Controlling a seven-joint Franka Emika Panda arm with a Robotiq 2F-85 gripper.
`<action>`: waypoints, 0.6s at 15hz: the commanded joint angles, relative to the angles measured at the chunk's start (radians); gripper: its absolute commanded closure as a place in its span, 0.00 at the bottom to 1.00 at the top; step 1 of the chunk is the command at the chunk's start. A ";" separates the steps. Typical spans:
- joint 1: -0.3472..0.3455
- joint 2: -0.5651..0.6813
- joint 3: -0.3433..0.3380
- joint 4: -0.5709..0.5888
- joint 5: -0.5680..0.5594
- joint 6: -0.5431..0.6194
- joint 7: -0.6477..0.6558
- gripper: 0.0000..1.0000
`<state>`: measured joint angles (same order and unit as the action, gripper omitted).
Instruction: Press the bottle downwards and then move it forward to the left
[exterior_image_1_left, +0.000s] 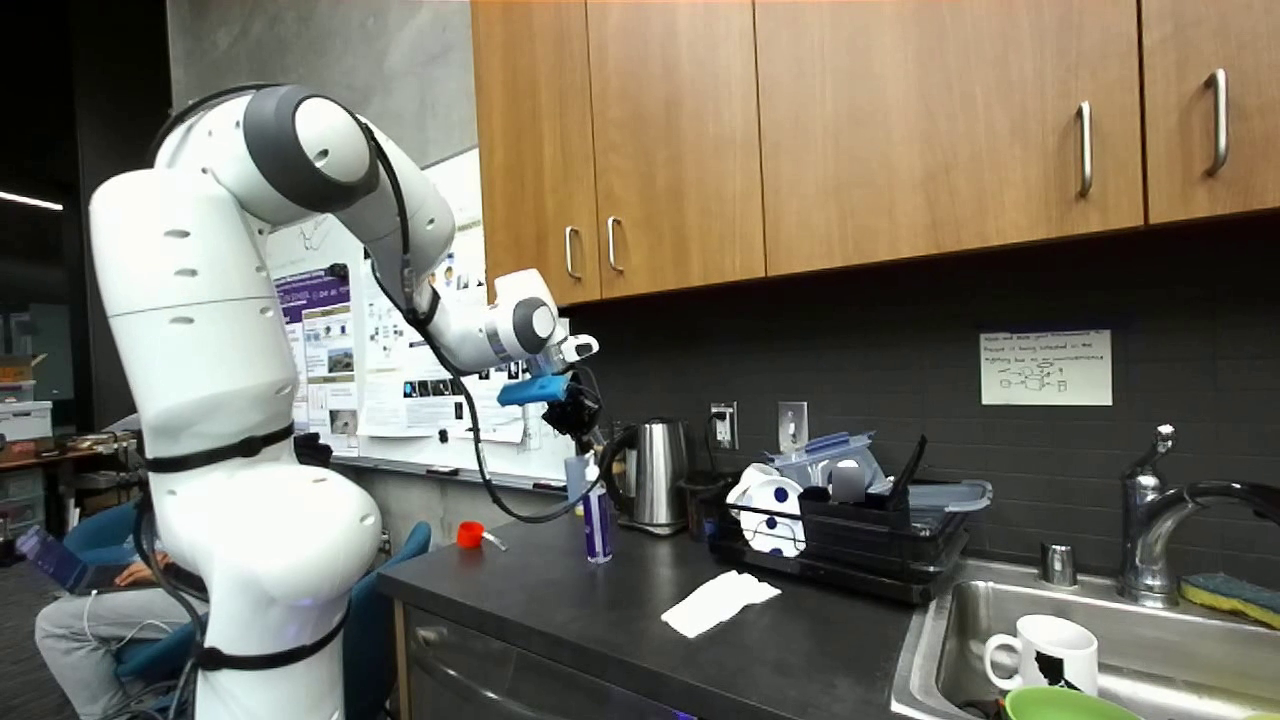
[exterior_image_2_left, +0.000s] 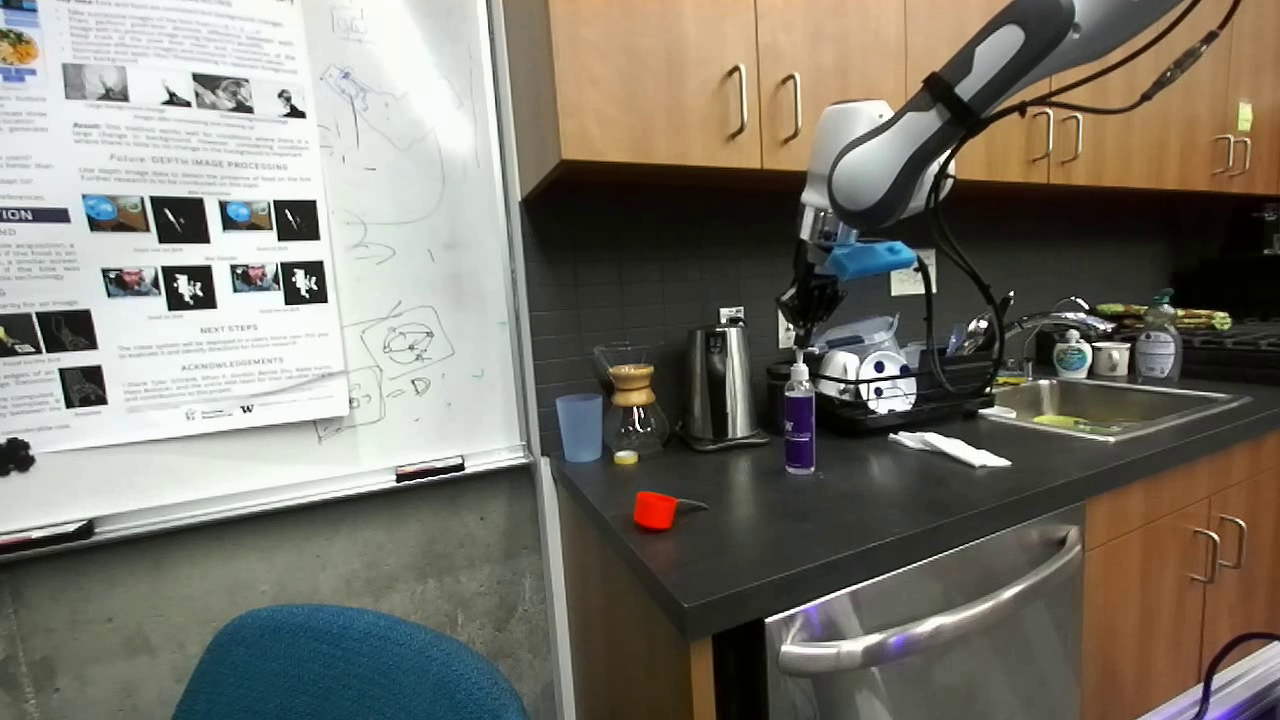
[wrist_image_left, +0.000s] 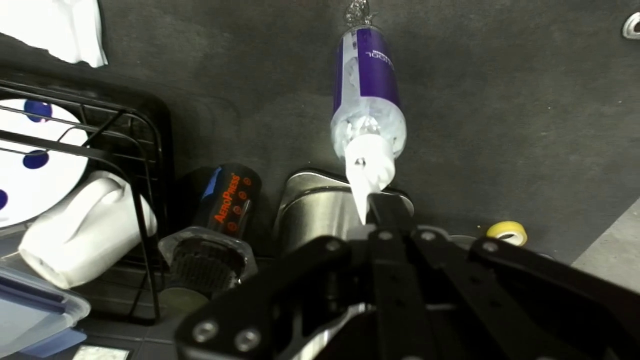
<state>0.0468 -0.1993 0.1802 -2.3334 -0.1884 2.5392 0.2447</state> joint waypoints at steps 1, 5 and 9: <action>0.016 -0.056 -0.013 -0.036 0.028 -0.014 -0.016 1.00; 0.015 -0.092 -0.015 -0.053 0.041 -0.009 -0.022 1.00; 0.017 -0.126 -0.014 -0.061 0.051 -0.008 -0.028 1.00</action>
<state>0.0480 -0.2751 0.1783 -2.3716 -0.1634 2.5392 0.2416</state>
